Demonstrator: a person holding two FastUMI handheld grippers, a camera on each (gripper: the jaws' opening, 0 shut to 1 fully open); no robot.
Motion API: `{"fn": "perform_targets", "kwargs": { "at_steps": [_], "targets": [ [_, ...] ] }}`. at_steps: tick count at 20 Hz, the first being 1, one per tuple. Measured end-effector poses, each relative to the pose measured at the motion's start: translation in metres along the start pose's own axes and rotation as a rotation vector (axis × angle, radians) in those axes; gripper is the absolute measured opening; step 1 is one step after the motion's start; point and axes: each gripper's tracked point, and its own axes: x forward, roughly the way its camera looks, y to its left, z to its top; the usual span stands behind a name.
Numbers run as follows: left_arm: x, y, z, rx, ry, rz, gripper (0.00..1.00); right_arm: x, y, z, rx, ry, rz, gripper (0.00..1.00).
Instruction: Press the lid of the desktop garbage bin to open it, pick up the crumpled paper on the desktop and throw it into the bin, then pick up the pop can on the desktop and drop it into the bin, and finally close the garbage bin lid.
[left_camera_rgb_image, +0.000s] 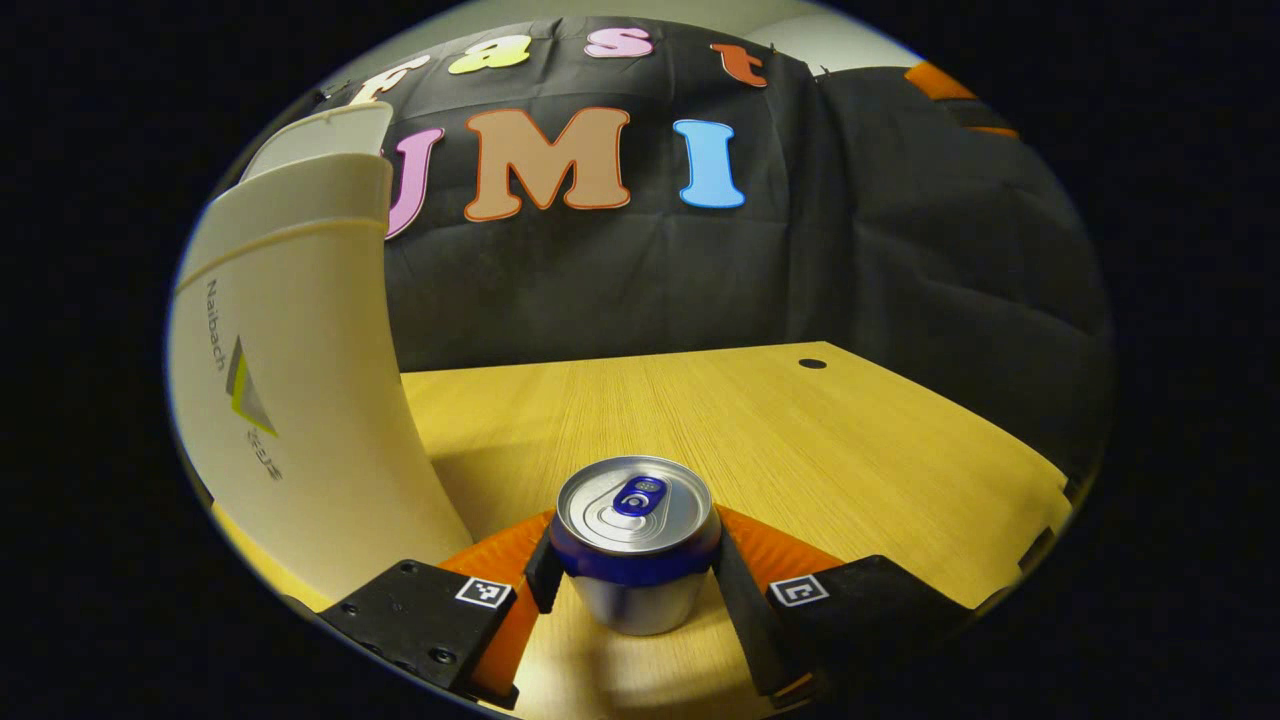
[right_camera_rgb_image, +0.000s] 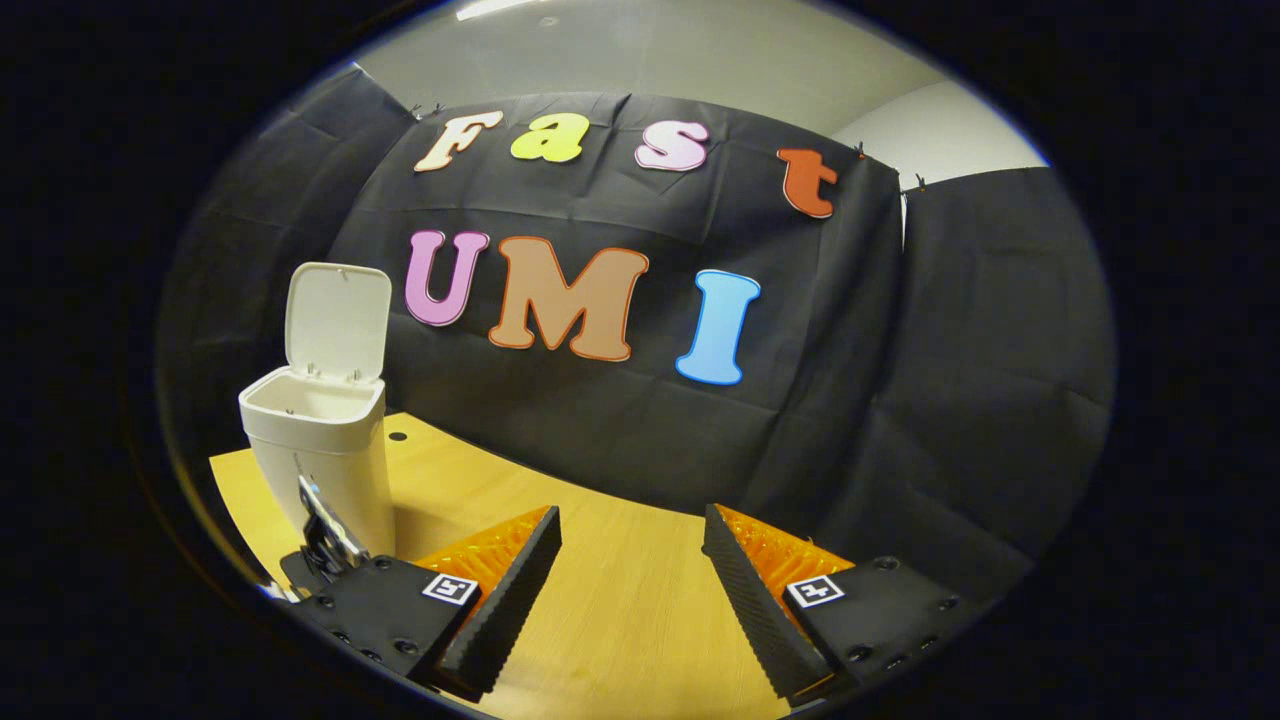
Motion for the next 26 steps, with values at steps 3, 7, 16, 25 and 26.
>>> {"fn": "perform_targets", "kwargs": {
  "at_steps": [3, 7, 16, 25, 26],
  "targets": [
    [-0.012, 0.01, 0.043, -0.015, -0.043, -0.02, 0.78, -0.002, 0.004, -0.018, 0.032, 0.033, 0.016, 0.96],
    [-0.039, 0.025, 0.11, -0.062, -0.111, -0.043, 0.78, 0.004, 0.017, -0.05, 0.074, 0.067, 0.046, 1.0],
    [-0.08, 0.113, 0.26, -0.139, -0.271, 0.029, 0.77, 0.006, 0.047, -0.094, 0.148, 0.106, 0.126, 0.96],
    [-0.063, 0.252, 0.249, -0.206, -0.158, 0.257, 0.78, 0.008, 0.054, -0.118, 0.156, 0.14, 0.175, 0.96],
    [-0.065, 0.262, 0.241, -0.207, -0.137, 0.291, 0.78, 0.007, 0.053, -0.12, 0.152, 0.145, 0.174, 0.96]
  ]
}}
